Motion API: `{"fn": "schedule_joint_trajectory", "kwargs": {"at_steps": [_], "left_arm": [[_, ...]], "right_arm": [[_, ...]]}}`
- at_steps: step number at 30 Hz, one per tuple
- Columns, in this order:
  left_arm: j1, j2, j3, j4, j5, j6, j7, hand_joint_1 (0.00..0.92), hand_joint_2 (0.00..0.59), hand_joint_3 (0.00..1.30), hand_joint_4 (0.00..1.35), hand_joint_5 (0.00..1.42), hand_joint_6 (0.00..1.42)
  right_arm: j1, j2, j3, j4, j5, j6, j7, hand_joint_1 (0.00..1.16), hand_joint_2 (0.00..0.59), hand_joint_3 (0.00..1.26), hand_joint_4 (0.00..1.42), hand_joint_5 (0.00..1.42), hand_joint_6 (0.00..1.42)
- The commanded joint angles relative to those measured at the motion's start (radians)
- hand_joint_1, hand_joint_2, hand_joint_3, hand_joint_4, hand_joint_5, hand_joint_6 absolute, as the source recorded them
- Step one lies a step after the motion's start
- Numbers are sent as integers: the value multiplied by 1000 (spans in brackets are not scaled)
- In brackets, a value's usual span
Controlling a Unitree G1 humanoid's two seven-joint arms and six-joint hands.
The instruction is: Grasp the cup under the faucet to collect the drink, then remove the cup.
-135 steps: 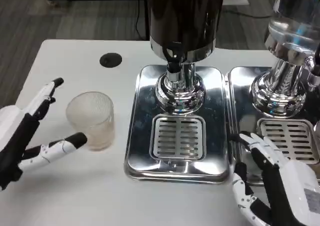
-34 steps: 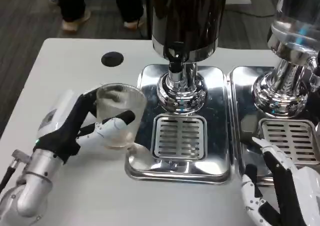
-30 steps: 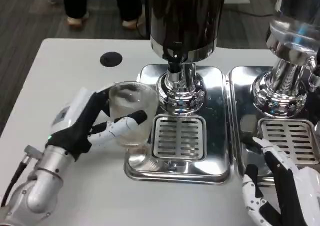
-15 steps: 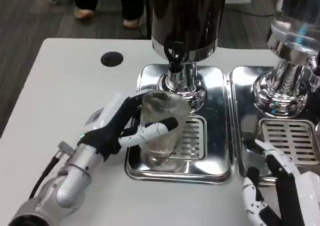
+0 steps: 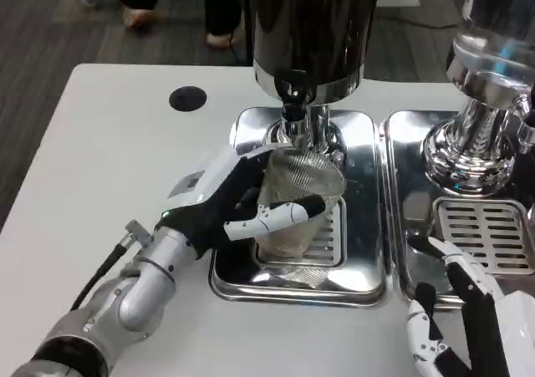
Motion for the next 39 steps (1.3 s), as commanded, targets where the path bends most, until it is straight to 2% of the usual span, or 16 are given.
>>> {"fn": "schedule_joint_trajectory", "kwargs": {"at_steps": [1,11,16,24,27,34,39], "left_arm": [[14,15,-30,18,25,10,-8,91,185,259,286,458,377],[30,52,-31,13,15,8,-17,88,180,250,275,431,364],[33,64,-29,9,8,0,-37,52,132,206,194,334,337],[49,79,-20,-10,-4,-30,-55,16,103,144,116,279,327],[60,86,-5,-22,-18,-47,-65,14,82,112,77,248,309],[86,111,24,-56,-55,-78,-89,14,76,90,57,234,301],[124,147,77,-103,-111,-120,-116,16,80,103,66,232,320]], "right_arm": [[-1,5,0,-13,-1,7,0,476,586,282,197,169,267],[-30,-6,6,-6,-9,3,6,469,586,282,197,169,266],[-39,-9,10,-2,-7,3,9,466,586,288,197,171,266],[-51,-13,20,3,-12,0,15,463,586,294,200,173,266],[-55,-17,20,8,-9,-2,18,462,586,294,205,173,266],[-62,-21,28,11,-8,-5,26,460,586,295,210,176,266],[-65,-20,36,8,-7,-1,34,459,586,295,210,181,266]]}}
